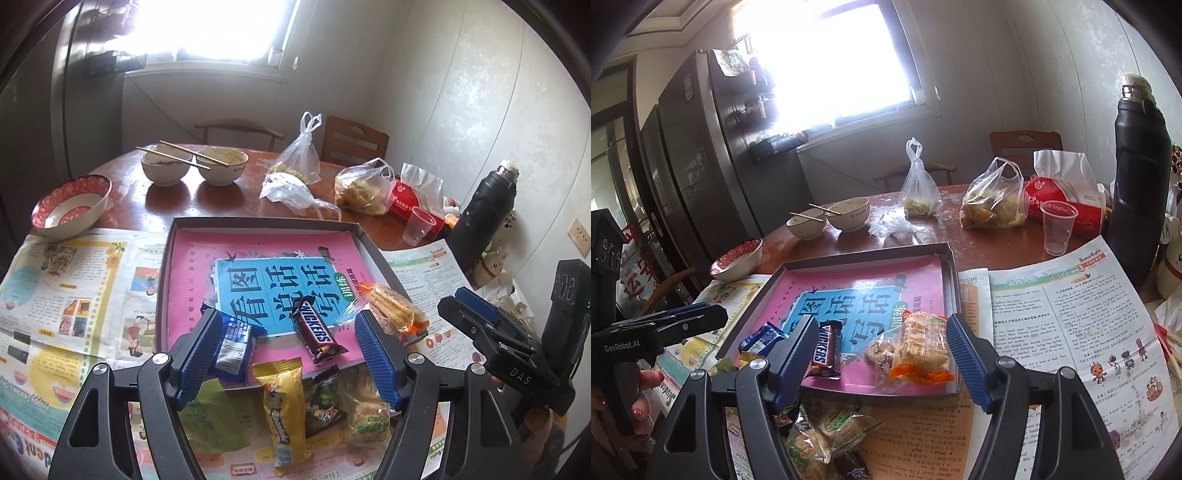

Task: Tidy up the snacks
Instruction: 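Withdraw both grippers from the tray back toward the snack pile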

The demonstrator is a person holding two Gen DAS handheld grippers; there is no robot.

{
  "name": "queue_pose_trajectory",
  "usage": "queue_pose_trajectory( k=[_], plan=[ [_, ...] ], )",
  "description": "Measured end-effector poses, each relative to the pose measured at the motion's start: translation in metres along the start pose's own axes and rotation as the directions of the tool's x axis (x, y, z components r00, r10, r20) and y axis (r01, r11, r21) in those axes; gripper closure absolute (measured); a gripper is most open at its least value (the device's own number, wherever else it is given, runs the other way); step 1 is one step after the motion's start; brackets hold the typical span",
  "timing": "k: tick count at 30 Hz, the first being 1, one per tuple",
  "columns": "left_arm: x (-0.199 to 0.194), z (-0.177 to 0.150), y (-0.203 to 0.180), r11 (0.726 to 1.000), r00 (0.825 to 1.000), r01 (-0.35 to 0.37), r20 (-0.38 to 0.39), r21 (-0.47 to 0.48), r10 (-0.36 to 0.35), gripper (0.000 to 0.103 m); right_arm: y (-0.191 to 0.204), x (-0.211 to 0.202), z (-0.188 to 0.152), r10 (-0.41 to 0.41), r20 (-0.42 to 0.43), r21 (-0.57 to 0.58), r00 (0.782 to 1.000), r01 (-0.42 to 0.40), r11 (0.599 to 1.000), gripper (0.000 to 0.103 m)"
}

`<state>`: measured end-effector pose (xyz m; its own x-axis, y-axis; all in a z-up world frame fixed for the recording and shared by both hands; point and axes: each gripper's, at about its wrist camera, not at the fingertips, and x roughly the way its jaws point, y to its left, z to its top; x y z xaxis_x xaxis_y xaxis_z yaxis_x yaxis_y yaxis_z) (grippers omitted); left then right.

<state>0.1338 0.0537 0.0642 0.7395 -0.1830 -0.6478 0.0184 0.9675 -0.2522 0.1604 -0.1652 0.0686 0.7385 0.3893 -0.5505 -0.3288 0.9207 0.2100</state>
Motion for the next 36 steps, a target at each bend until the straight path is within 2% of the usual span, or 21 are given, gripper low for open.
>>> queue_pose_trajectory(
  k=[13,33,36],
  plan=[
    [-0.015,-0.010,0.003,1.000,1.000,-0.018,0.002,0.008,0.018,0.026,0.013,-0.016,-0.007,0.015,0.006,-0.033,1.000,-0.015,0.999,0.031],
    [-0.020,-0.033,0.012,0.999,0.999,-0.033,-0.038,0.015,0.033,0.026,0.022,-0.027,-0.036,0.015,-0.049,-0.071,0.999,-0.018,0.997,0.030],
    [-0.021,-0.034,0.012,0.999,0.999,-0.033,-0.040,0.016,0.034,0.026,0.021,-0.026,-0.040,0.010,-0.064,-0.068,0.998,-0.015,0.998,0.028]
  ],
)
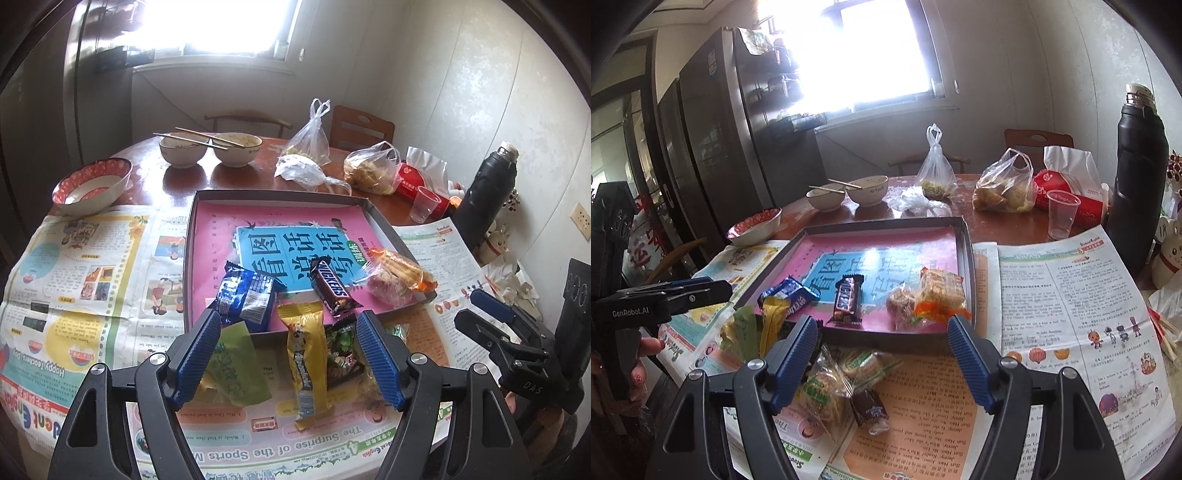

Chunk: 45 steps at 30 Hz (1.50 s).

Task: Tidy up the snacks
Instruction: 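Withdraw both grippers from the tray back toward the snack pile, then close the left gripper on the yellow wafer bar while the right closes on the brown round packet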

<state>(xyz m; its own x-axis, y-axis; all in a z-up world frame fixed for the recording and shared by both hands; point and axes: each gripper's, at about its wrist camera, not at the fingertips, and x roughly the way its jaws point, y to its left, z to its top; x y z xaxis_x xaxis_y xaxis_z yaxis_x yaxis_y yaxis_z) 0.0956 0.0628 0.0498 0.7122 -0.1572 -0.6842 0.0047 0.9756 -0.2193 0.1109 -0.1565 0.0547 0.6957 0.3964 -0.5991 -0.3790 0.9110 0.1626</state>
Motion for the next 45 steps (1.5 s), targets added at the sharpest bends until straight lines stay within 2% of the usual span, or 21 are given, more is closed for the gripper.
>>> queue_pose_trajectory(
  k=[11,27,45],
  plan=[
    [0.010,-0.015,-0.002,1.000,0.998,-0.016,-0.053,0.026,0.017,0.025,-0.001,0.002,-0.012,-0.009,-0.040,-0.005,0.999,0.008,1.000,0.024],
    [0.027,-0.036,-0.009,0.999,0.992,-0.005,-0.128,0.050,0.012,0.025,-0.005,0.006,-0.033,-0.033,-0.096,-0.019,0.995,0.032,0.999,0.024],
    [0.050,-0.049,-0.014,0.998,0.979,-0.008,-0.201,0.056,0.019,0.025,0.007,0.021,-0.048,-0.058,-0.165,-0.103,0.985,0.042,0.994,0.024]
  ],
)
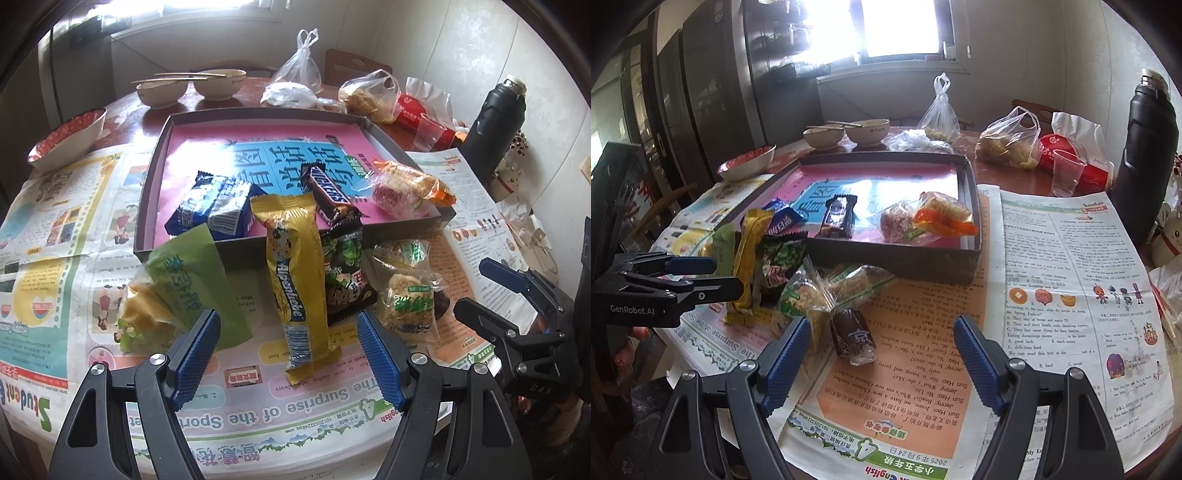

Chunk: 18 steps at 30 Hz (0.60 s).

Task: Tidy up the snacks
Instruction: 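Close the left gripper on the yellow wafer bar while the right closes on the brown round packet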

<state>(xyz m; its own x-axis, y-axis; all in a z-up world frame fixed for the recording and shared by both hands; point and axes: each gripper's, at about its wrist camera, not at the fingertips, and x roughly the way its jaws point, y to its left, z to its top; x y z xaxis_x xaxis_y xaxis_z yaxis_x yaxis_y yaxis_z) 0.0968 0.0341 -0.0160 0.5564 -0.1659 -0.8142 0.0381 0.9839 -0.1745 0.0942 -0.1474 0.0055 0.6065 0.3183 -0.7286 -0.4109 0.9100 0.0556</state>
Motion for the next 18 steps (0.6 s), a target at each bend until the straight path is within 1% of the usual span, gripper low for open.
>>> queue_pose_trajectory(
  k=[4,11,16,17,18],
  plan=[
    [0.004,-0.001,0.000,1.000,1.000,0.009,-0.007,-0.003,-0.009,0.026,0.003,0.008,-0.003,-0.002,-0.017,-0.018,1.000,0.002,1.000,0.025],
    [0.007,-0.001,-0.002,1.000,1.000,0.024,-0.001,-0.002,-0.024,0.025,0.006,0.017,-0.006,-0.004,-0.030,-0.037,1.000,0.003,0.999,0.036],
    [0.009,-0.001,-0.006,0.999,0.999,0.036,0.003,0.006,-0.036,0.030,0.008,0.022,-0.006,0.002,-0.030,-0.048,1.000,-0.003,0.999,0.043],
    [0.010,-0.001,-0.006,0.999,0.999,0.039,0.003,0.007,-0.039,0.032,0.008,0.023,-0.006,0.003,-0.030,-0.051,1.000,-0.005,0.999,0.046],
    [0.010,-0.001,-0.007,0.999,0.999,0.043,0.000,0.008,-0.043,0.038,0.009,0.025,-0.006,0.003,-0.033,-0.055,0.999,-0.005,0.998,0.048]
  ],
)
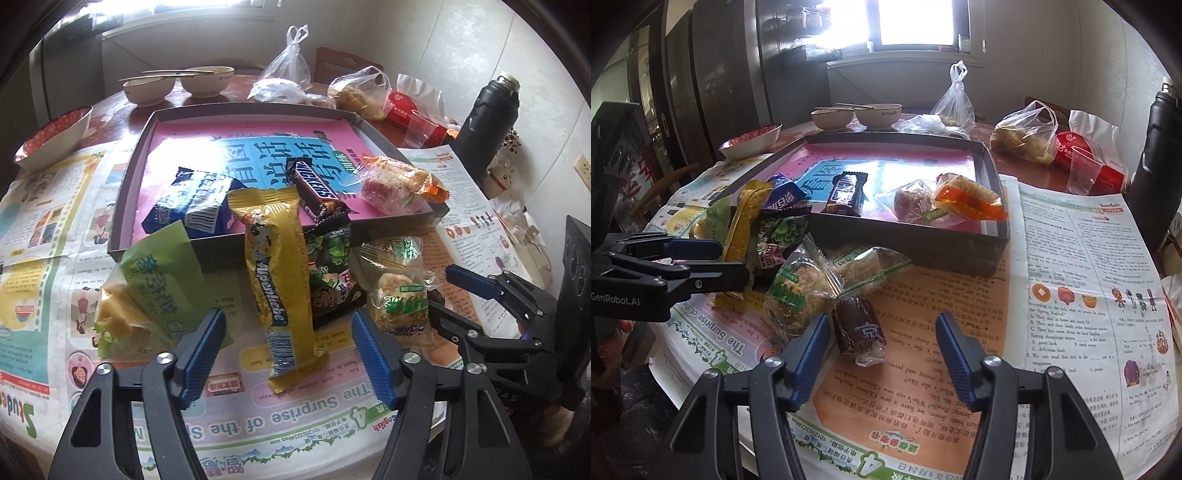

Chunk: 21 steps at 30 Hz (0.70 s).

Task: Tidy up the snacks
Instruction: 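Close the left gripper on the yellow wafer bar while the right closes on the brown round packet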

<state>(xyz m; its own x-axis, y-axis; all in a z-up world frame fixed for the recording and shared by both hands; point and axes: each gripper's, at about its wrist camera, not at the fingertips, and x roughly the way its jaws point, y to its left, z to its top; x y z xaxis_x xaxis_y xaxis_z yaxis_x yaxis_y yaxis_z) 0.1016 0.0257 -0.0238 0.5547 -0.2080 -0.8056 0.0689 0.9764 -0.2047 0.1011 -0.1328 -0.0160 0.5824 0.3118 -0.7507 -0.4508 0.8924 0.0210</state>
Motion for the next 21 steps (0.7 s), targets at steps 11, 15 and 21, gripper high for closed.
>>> queue_pose_trajectory(
  k=[11,15,21],
  plan=[
    [0.010,0.001,-0.001,1.000,1.000,0.015,-0.014,-0.013,-0.015,0.049,0.009,0.011,-0.001,0.025,-0.012,-0.039,1.000,-0.026,0.999,0.076],
    [0.013,0.001,-0.001,1.000,0.999,0.024,-0.021,-0.018,-0.025,0.055,0.006,0.010,-0.002,0.033,-0.013,-0.025,0.999,-0.033,0.999,0.076],
    [0.014,0.001,-0.001,0.999,0.999,0.031,-0.020,-0.020,-0.032,0.057,-0.003,0.008,-0.003,0.030,-0.018,0.011,0.999,-0.030,0.999,0.076]
  ],
)
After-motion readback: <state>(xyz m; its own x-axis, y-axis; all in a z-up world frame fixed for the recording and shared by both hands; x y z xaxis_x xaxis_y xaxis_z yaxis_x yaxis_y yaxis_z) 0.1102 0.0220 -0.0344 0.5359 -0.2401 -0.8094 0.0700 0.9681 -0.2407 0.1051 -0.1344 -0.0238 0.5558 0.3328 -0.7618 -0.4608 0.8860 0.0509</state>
